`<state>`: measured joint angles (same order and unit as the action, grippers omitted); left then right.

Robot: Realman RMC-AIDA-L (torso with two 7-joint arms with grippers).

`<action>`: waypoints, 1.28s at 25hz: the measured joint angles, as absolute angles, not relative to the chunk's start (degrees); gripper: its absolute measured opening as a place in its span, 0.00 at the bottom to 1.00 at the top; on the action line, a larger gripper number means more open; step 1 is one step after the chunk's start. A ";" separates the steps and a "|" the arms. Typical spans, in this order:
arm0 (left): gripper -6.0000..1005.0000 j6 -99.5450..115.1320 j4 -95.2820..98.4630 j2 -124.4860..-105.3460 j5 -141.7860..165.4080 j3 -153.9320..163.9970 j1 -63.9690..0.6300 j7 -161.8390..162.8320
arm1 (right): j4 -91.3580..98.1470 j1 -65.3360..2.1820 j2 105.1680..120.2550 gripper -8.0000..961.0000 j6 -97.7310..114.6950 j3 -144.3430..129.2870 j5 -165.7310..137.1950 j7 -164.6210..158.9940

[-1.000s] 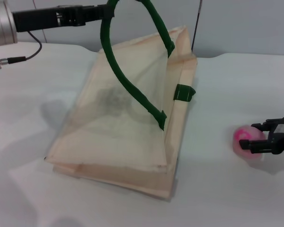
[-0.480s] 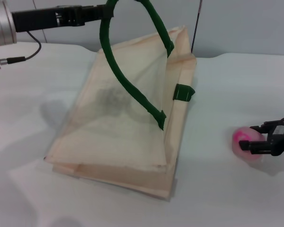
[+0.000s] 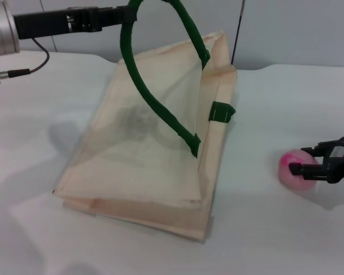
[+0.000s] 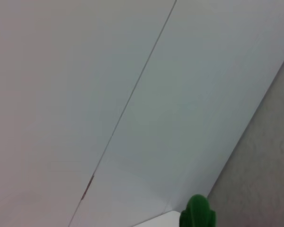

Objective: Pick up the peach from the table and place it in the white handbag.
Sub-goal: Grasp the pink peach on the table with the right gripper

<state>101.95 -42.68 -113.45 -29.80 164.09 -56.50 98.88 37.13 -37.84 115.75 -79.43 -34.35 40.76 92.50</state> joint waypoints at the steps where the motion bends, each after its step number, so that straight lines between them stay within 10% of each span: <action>1: 0.12 101.95 -42.67 -113.46 -29.80 164.09 -56.50 98.87 | 37.15 -37.82 115.75 0.57 -79.43 -34.35 40.77 92.50; 32: 0.12 101.86 -42.43 -113.14 -29.30 164.09 -56.52 99.85 | 37.55 -38.04 115.66 0.53 -80.15 -34.06 46.21 95.08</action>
<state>101.86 -42.43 -113.14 -29.30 164.09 -56.52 99.85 37.55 -38.04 115.66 -80.15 -34.06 46.21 95.08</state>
